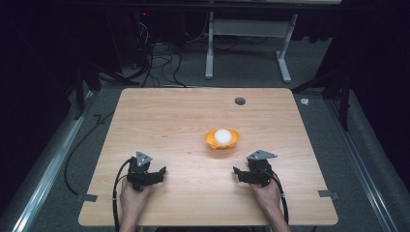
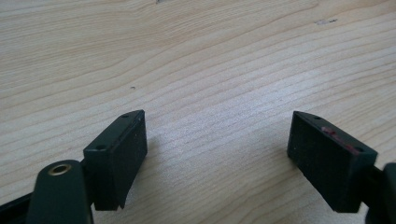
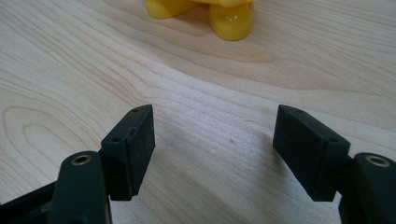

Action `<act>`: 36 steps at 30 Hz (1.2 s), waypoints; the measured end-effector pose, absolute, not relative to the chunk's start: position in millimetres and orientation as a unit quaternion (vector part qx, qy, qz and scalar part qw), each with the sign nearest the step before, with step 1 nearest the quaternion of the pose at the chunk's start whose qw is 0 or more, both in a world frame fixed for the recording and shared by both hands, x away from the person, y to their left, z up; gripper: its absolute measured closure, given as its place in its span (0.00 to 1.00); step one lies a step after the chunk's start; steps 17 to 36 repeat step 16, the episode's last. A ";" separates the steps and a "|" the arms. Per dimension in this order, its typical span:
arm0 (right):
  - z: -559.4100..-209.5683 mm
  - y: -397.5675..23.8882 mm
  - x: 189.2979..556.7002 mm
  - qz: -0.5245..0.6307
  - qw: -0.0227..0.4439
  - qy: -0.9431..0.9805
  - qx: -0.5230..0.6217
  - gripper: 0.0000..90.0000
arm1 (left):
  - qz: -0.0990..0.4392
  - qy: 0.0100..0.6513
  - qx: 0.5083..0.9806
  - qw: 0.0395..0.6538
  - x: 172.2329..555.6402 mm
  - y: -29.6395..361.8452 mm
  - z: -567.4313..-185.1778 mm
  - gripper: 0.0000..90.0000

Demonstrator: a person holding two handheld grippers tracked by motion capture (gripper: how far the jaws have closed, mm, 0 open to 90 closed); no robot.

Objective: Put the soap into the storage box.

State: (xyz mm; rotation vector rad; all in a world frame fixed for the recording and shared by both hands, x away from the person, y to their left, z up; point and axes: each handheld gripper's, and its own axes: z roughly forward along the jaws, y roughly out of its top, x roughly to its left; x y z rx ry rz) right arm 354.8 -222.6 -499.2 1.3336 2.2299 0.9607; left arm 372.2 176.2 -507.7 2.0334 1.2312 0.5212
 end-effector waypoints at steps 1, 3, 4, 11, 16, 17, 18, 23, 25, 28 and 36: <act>-499.9 -221.9 355.0 0.340 0.181 0.792 0.475 0.33 | 0.201 0.475 0.784 0.347 372.2 176.2 -507.7 0.23; -500.9 -220.9 355.2 0.339 0.186 0.792 0.473 0.33 | 0.201 0.475 0.784 0.347 372.2 176.2 -507.7 0.23; -500.9 -220.7 355.2 0.338 0.187 0.793 0.472 0.33 | 0.201 0.475 0.784 0.347 372.2 176.2 -507.7 0.23; -502.8 -217.9 357.8 0.332 0.200 0.798 0.462 0.31 | 0.201 0.475 0.784 0.347 372.1 176.1 -507.7 0.23; -502.8 -217.8 357.8 0.332 0.199 0.798 0.462 0.30 | 0.201 0.475 0.784 0.347 372.1 176.1 -507.7 0.23; -502.8 -217.8 357.8 0.332 0.199 0.798 0.462 0.30 | 0.201 0.475 0.784 0.347 372.1 176.1 -507.7 0.23; -502.8 -217.8 357.8 0.332 0.199 0.798 0.462 0.30 | 0.201 0.475 0.784 0.347 372.1 176.1 -507.7 0.23; -502.8 -217.8 357.8 0.332 0.199 0.798 0.462 0.30 | 0.201 0.475 0.784 0.347 372.1 176.1 -507.7 0.23; -502.8 -217.8 357.8 0.332 0.199 0.798 0.462 0.30 | 0.201 0.475 0.784 0.347 372.1 176.1 -507.7 0.23; -502.8 -217.8 357.8 0.332 0.199 0.798 0.462 0.30 | 0.201 0.475 0.784 0.347 372.1 176.1 -507.7 0.23; -502.8 -217.8 357.8 0.332 0.199 0.798 0.462 0.30 | 0.201 0.475 0.784 0.347 372.1 176.1 -507.7 0.23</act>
